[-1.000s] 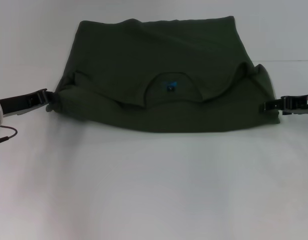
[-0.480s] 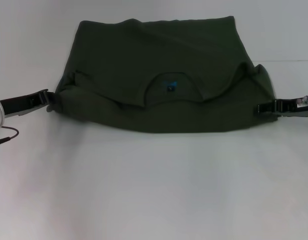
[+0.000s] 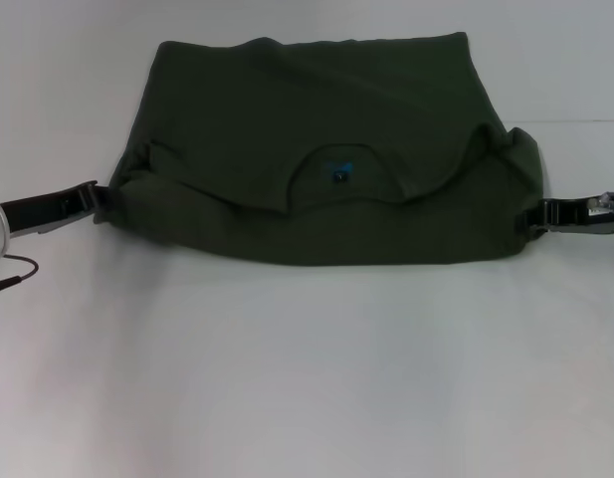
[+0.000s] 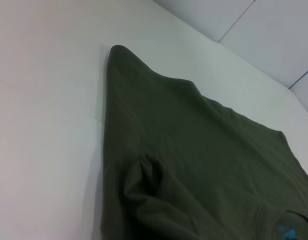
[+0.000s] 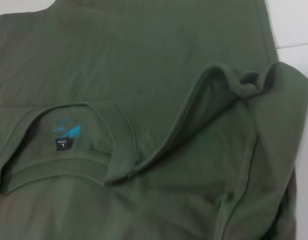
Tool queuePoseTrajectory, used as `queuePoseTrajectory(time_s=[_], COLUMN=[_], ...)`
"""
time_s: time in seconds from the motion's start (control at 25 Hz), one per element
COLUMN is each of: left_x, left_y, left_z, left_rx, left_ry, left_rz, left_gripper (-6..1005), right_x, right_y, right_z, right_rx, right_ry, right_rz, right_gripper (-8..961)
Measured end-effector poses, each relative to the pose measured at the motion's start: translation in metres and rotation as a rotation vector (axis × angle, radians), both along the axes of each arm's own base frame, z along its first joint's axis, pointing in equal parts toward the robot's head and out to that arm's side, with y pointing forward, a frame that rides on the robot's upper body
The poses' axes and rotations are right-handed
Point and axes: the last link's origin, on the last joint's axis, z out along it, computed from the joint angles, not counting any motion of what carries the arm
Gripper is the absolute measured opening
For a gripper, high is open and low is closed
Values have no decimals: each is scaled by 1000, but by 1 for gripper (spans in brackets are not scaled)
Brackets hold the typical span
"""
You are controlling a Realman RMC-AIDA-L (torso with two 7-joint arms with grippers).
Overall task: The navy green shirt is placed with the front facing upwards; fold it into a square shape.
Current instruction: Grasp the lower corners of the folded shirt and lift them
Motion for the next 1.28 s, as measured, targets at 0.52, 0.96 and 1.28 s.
queuePoseTrajectory(time_s=[0.52,0.96,1.28], left_x=[5,4,2], left_y=[-24,-89,-129], left_z=[12,33,38], left_rx=[-158,-469,-612], left_ry=[-9,-25,-42], left_rz=[-64,-104,-85], left_gripper=[-1,-1,-2], right_x=[-9,4,30], right_y=[-26,-86,-128], right_z=[19,50,60], right_rx=[-172,-404,-492], right_ry=[108,172,213], right_rz=[-3,-31,-71], right_gripper=[72,72,72])
